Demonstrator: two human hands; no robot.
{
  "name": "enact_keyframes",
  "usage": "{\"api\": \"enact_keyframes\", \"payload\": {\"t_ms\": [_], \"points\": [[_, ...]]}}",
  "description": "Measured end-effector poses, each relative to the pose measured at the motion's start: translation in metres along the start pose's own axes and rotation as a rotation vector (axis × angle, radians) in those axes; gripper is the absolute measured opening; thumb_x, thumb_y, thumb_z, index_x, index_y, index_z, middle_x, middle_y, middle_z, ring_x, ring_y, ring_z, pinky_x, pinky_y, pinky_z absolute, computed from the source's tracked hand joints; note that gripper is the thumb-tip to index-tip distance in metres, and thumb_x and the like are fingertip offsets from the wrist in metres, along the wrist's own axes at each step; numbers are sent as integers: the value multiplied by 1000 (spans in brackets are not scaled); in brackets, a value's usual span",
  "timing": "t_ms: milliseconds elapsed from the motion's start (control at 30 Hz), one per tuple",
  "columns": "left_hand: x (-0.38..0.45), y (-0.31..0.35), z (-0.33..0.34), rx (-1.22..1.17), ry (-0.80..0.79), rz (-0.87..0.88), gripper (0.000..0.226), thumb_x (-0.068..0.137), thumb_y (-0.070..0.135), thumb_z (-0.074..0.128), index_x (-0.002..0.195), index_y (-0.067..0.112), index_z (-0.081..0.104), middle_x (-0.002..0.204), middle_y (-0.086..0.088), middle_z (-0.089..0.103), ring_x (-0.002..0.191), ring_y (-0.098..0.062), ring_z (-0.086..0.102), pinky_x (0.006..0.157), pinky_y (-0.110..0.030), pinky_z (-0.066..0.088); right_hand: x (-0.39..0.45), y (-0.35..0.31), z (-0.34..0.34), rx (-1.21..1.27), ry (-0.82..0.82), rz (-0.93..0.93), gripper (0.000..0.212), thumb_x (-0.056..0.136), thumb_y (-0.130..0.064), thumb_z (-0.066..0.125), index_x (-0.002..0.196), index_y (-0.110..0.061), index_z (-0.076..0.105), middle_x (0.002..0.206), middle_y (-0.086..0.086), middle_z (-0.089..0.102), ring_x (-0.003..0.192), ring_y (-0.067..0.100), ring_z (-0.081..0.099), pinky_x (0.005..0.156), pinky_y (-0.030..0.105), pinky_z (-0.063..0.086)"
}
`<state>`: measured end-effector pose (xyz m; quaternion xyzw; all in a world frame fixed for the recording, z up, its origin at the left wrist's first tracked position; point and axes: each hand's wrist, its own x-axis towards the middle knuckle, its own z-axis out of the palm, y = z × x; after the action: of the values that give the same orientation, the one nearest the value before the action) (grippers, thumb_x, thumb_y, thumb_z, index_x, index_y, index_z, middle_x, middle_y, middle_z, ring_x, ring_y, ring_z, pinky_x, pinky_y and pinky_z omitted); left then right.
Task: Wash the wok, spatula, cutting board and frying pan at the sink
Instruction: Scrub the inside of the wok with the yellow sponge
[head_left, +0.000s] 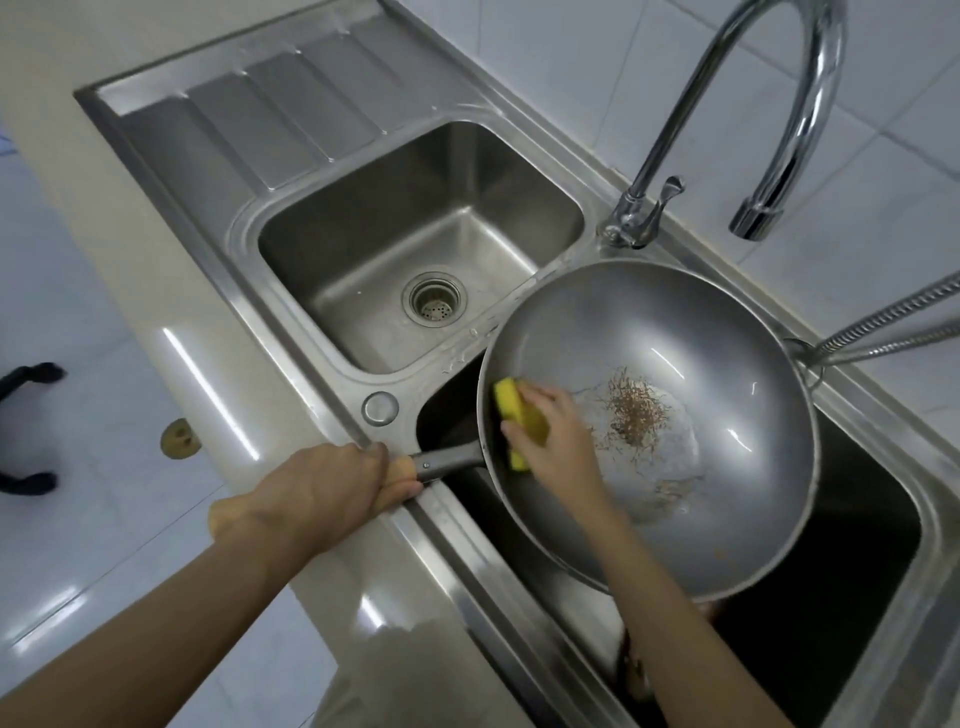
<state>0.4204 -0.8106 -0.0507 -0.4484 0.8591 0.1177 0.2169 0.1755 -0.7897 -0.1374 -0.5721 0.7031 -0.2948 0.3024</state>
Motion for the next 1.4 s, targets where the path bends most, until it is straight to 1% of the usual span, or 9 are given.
{"api": "enact_keyframes", "payload": {"t_ms": [100, 233, 400, 533, 700, 833, 1067, 1233, 1400], "points": [[0, -2, -1, -27, -15, 3, 52, 91, 70, 21, 93, 22, 39, 100, -4, 67, 92, -24, 65, 73, -32, 47, -46, 28, -17, -154, -99, -99, 47, 83, -33, 65, 129, -21, 58, 127, -3, 51, 112, 11, 47, 96, 27, 38], [3, -6, 5, -43, -1, 15, 70, 80, 75, 10, 102, 20, 46, 100, -3, 66, 93, -24, 64, 74, -33, 48, -66, 84, -74, -568, -186, -143, 51, 74, -30, 72, 122, -23, 61, 128, 4, 52, 110, 28, 55, 91, 38, 50], [4, -7, 8, -52, -24, 5, 84, 61, 79, -7, 98, 22, 43, 98, -1, 67, 90, -23, 64, 70, -31, 44, -12, 117, -162, -1031, 32, -103, 48, 67, -20, 80, 112, -13, 64, 116, 20, 57, 90, 41, 57, 73, 46, 52], [2, -4, 3, -74, -42, -5, 67, 71, 79, 2, 91, 24, 35, 88, 2, 61, 77, -21, 56, 66, -30, 40, 44, 105, -161, -942, 145, -109, 44, 76, -20, 76, 116, -10, 62, 119, 20, 53, 95, 40, 52, 75, 45, 51], [2, -2, 0, -50, -38, -20, 72, 65, 80, -4, 91, 25, 34, 78, 4, 53, 73, -20, 55, 65, -30, 42, 78, 59, -67, -131, 212, -29, 41, 77, -22, 77, 115, -12, 66, 120, 7, 50, 110, 23, 50, 95, 28, 38], [3, -1, 0, -16, -43, -18, 73, 65, 80, -4, 90, 24, 36, 79, 3, 54, 75, -21, 56, 65, -31, 42, 41, 28, -9, 70, 105, -38, 41, 77, -22, 76, 116, -15, 66, 121, 3, 51, 111, 15, 47, 98, 27, 36], [3, -2, 1, -22, -46, -22, 78, 57, 79, -9, 89, 24, 36, 75, 5, 48, 72, -20, 54, 64, -30, 42, -33, 90, -60, -421, -121, -281, 37, 71, -14, 77, 107, -18, 70, 113, 1, 58, 101, 25, 55, 88, 33, 46], [3, -2, 5, -20, -16, -39, 77, 60, 79, -8, 87, 23, 38, 74, 4, 47, 72, -22, 53, 65, -32, 44, 9, 122, -140, -815, 5, -151, 38, 72, -5, 74, 109, -15, 70, 116, 11, 62, 101, 34, 58, 91, 45, 47], [2, -2, 2, 14, -25, -42, 77, 59, 78, -9, 87, 24, 37, 71, 5, 44, 68, -19, 46, 63, -31, 41, 48, 99, -120, -729, 57, -85, 35, 78, -10, 71, 113, -14, 68, 121, 11, 58, 104, 33, 55, 95, 45, 45]]}}
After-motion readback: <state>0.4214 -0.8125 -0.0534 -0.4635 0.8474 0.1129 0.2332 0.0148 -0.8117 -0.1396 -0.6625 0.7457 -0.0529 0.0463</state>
